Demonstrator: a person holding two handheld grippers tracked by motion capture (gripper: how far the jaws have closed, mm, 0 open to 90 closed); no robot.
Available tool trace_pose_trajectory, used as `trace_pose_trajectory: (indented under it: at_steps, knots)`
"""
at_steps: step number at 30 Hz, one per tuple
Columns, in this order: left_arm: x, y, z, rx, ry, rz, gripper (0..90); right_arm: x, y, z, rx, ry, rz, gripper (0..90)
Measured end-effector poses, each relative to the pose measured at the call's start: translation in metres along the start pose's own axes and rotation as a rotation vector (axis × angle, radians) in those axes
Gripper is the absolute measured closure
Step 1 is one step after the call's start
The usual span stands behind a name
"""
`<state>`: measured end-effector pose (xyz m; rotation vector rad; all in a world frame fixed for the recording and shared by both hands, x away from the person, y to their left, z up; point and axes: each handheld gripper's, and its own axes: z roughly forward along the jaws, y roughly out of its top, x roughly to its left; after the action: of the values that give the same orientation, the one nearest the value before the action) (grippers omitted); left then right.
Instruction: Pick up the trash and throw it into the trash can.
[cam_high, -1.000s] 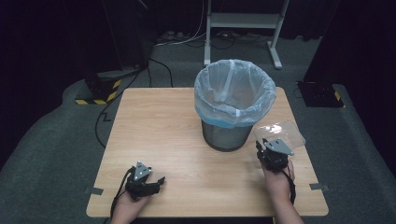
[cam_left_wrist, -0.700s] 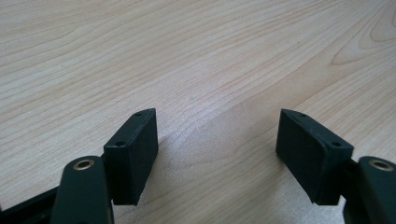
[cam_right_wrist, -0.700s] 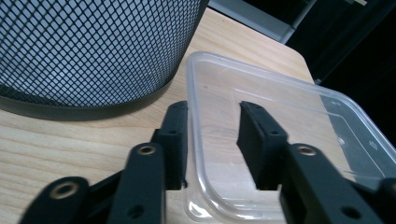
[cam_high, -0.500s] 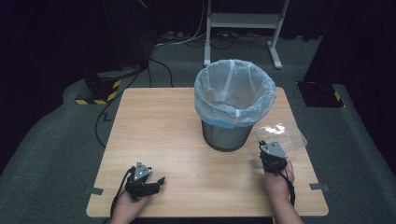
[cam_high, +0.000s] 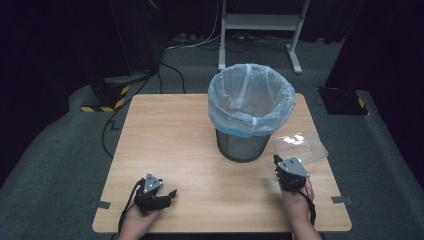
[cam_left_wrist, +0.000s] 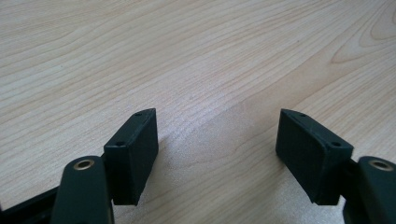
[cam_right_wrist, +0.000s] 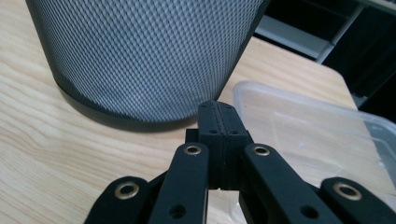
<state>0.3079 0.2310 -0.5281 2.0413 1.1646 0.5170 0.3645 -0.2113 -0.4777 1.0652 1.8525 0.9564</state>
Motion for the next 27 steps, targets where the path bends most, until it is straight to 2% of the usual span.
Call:
trace_pose_trajectory:
  at_steps: [1, 2, 3, 5, 6, 7, 8, 12, 15, 16, 17, 19, 20, 22, 24, 27]
  knots:
    - [0.000, 0.000, 0.000, 0.000, 0.000, 0.000, 29.7, -0.011, 0.004, 0.000, -0.007, -0.021, 0.040, 87.6]
    - [0.000, 0.000, 0.000, -0.001, 0.000, 0.000, 29.7, -0.011, 0.004, 0.000, -0.007, -0.021, 0.040, 87.6]
    - [0.000, 0.000, 0.000, -0.004, 0.000, -0.005, 29.7, -0.027, 0.008, 0.005, -0.001, -0.045, 0.068, 81.7]
    - [0.000, 0.000, 0.000, -0.008, -0.003, -0.012, 29.7, -0.044, 0.010, 0.015, 0.021, -0.073, 0.113, 74.9]
    - [0.000, 0.000, 0.000, -0.008, -0.004, -0.015, 29.7, -0.044, 0.010, 0.015, 0.021, -0.073, 0.113, 74.9]
    - [0.001, 0.000, 0.000, -0.007, -0.004, -0.013, 29.8, -0.060, 0.012, 0.026, 0.051, -0.076, 0.164, 66.4]
    - [0.001, 0.000, 0.000, -0.007, -0.004, -0.013, 29.7, -0.067, 0.012, 0.032, 0.066, -0.083, 0.173, 60.3]
    - [0.000, 0.000, 0.000, -0.007, -0.004, -0.014, 29.7, -0.081, 0.010, 0.046, 0.119, -0.103, 0.225, 34.7]
    - [0.000, 0.000, 0.000, -0.007, -0.003, -0.013, 29.7, -0.086, 0.006, 0.049, 0.131, -0.089, 0.294, 29.9]
    - [0.000, 0.000, 0.000, -0.008, -0.003, -0.010, 29.7, -0.087, 0.006, 0.050, 0.129, -0.096, 0.300, 29.2]
    - [0.000, 0.000, 0.000, -0.008, -0.003, -0.010, 29.7, -0.088, 0.005, 0.052, 0.144, -0.081, 0.305, 27.7]
    - [0.000, 0.000, 0.000, -0.008, -0.003, -0.010, 29.7, -0.089, 0.004, 0.054, 0.141, -0.072, 0.311, 27.7]
    - [0.000, 0.000, 0.000, -0.007, -0.005, -0.013, 29.7, -0.090, 0.002, 0.058, 0.171, -0.036, 0.320, 27.3]
    - [0.001, 0.000, 0.000, -0.008, -0.005, -0.013, 29.7, -0.088, 0.000, 0.061, 0.179, -0.030, 0.308, 26.9]
    - [0.001, 0.000, 0.000, -0.008, -0.005, -0.013, 29.7, -0.085, 0.002, 0.060, 0.186, -0.003, 0.303, 27.5]
    - [0.001, 0.000, 0.000, -0.009, -0.005, -0.013, 29.7, -0.074, 0.002, 0.053, 0.193, 0.054, 0.261, 28.8]
